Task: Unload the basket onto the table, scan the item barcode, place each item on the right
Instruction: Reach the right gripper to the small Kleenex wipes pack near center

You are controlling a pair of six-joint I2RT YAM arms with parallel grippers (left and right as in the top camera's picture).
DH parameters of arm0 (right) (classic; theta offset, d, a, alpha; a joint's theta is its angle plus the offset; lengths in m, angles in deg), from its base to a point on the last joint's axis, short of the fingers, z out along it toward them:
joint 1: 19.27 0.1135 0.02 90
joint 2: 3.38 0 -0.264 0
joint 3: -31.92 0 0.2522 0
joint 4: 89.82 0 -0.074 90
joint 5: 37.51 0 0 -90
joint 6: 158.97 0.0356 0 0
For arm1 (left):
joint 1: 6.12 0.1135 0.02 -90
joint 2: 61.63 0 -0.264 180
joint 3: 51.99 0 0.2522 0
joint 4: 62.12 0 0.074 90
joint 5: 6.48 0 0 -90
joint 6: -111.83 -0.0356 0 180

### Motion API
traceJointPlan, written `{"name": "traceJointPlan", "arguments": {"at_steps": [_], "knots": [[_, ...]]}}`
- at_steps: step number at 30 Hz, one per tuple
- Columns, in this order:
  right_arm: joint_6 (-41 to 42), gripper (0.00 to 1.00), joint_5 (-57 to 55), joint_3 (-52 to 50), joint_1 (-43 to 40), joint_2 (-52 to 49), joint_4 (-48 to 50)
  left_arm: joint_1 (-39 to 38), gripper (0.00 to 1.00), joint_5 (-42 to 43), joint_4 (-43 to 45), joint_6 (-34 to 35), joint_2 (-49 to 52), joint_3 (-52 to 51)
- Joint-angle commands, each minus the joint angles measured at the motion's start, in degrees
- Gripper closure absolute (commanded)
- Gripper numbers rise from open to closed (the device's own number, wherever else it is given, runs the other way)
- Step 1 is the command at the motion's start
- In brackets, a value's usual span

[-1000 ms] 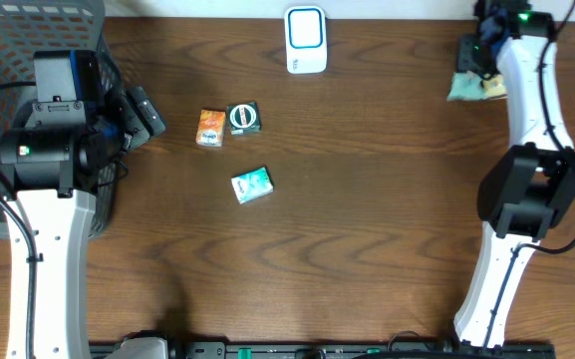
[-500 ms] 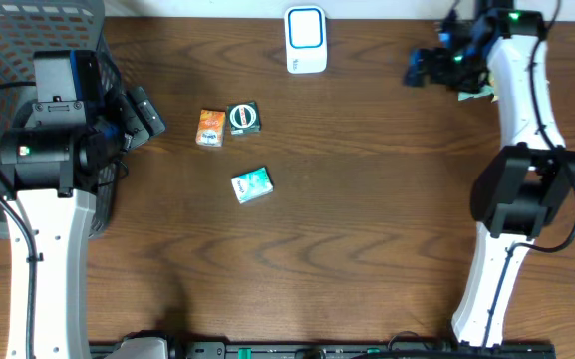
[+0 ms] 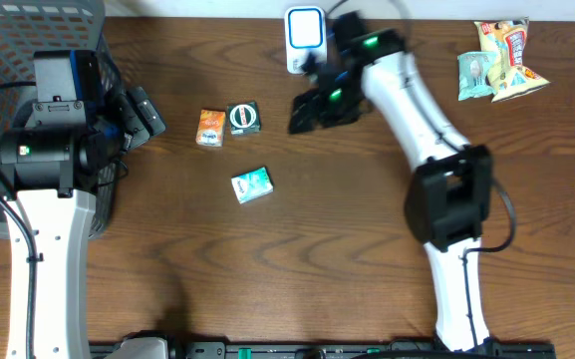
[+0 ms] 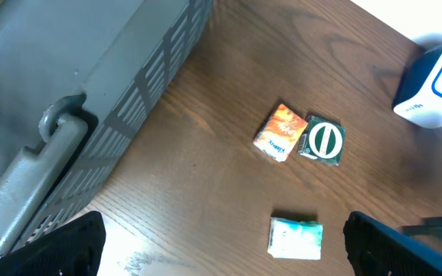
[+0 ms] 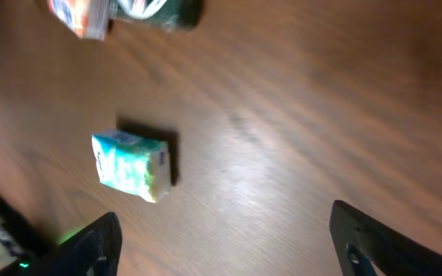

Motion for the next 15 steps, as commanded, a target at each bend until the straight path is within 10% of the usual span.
{"name": "traceJointPlan", "arguments": {"at_steps": [1, 15], "knots": [[0.7, 0.21, -6.1, -1.7, 4.3, 0.4, 0.5, 0.2, 0.02, -0.3, -0.1, 0.5, -0.3, 0.0], [2.2, 0.15, -7.9, -2.1, 14.6, 0.4, 4.1, 0.2, 0.02, -0.3, -0.1, 0.5, -0.3, 0.0]]}}
